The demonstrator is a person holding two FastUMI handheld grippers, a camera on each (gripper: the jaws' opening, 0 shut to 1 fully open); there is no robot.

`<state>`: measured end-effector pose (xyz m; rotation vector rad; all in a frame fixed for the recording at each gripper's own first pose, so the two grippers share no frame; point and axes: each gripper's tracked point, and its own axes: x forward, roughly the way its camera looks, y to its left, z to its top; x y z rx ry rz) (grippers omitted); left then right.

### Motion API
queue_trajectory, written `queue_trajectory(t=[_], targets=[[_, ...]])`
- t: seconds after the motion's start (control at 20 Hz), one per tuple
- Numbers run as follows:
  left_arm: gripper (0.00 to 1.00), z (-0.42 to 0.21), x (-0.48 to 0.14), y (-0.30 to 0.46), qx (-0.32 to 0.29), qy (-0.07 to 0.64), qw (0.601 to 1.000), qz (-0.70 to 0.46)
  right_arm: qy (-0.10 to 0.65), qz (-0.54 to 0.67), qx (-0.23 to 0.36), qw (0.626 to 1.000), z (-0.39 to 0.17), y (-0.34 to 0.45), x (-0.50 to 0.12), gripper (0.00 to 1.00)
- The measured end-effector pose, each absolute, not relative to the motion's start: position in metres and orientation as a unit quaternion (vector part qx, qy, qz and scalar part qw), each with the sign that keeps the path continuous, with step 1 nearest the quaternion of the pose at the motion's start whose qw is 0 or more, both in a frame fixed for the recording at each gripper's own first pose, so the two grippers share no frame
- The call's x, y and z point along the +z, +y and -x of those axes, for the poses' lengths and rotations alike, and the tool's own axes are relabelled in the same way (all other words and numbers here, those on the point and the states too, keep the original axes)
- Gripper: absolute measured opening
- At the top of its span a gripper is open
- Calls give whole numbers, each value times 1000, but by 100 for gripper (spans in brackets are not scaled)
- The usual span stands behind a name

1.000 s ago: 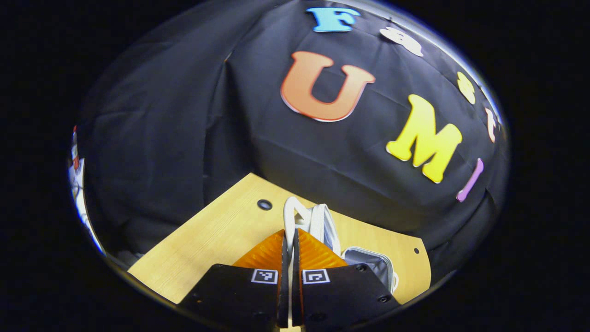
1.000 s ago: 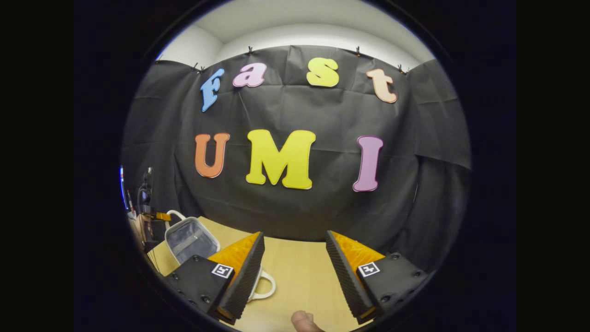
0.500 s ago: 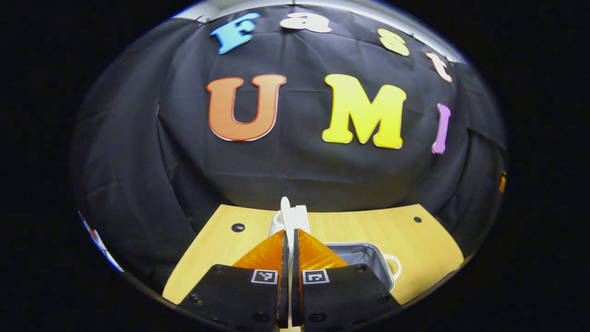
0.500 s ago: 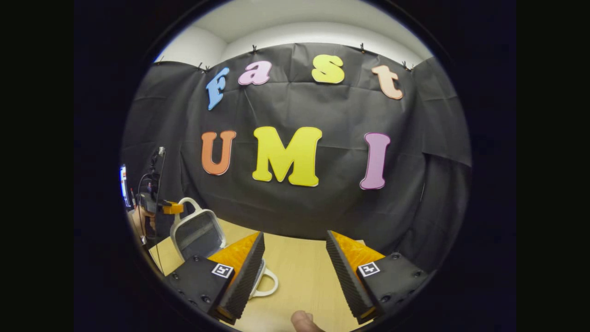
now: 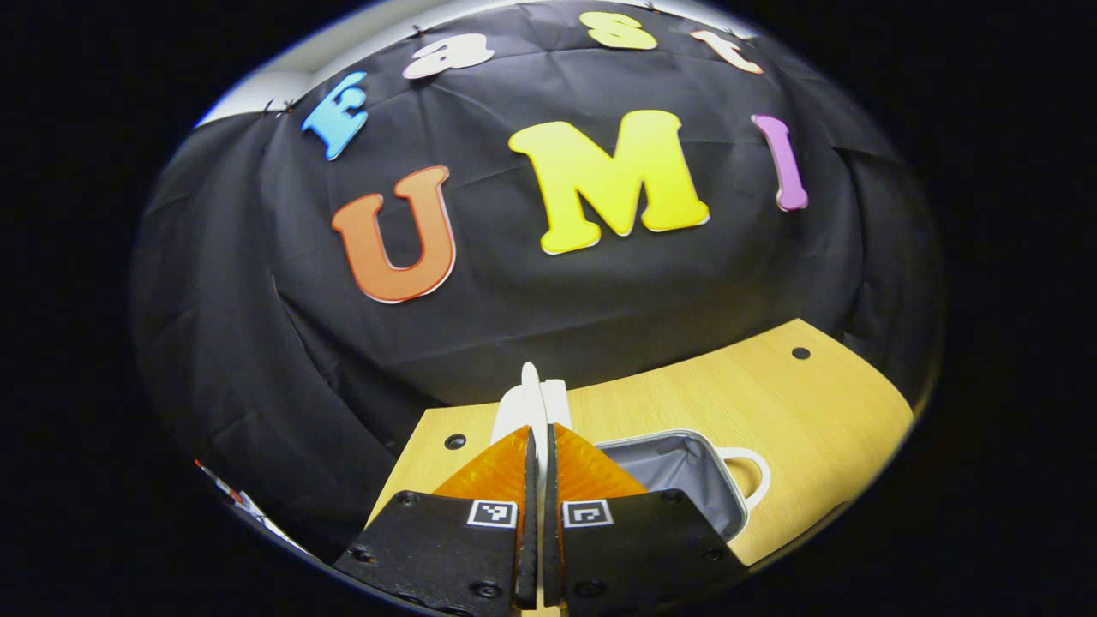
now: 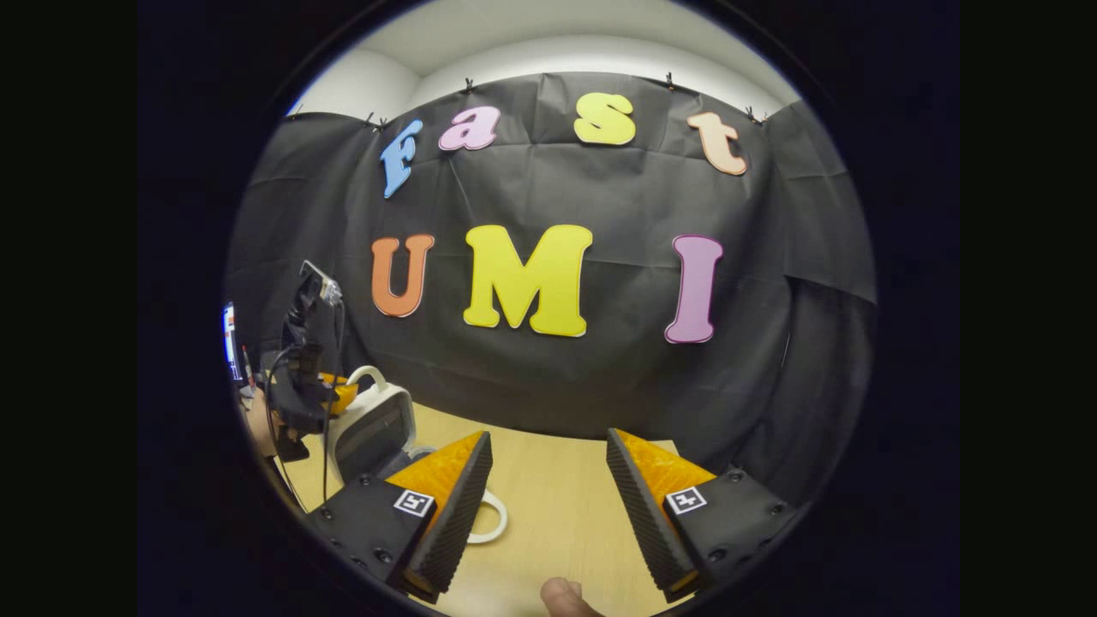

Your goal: First open the suitcase, pack the skin care products into it, and then close the suitcase.

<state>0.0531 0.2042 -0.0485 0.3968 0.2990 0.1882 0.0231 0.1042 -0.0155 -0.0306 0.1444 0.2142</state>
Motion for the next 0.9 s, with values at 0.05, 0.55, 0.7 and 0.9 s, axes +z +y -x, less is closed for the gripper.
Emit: queue_trajectory(t=[0.05, 0.55, 0.7, 0.9], targets=[[5, -53, -52, 193, 85, 149, 963, -208, 72, 14, 104, 992, -23, 100, -16, 80], [6, -85, -158, 69, -32, 228, 939, -254, 73, 9, 85, 994, -19, 74, -21, 80], [6, -82, -203, 44, -62, 271, 919, -281, 71, 10, 75, 995, -13, 62, -22, 80], [6, -83, -261, 30, -76, 321, 894, -303, 71, 11, 60, 996, -4, 43, -19, 80]])
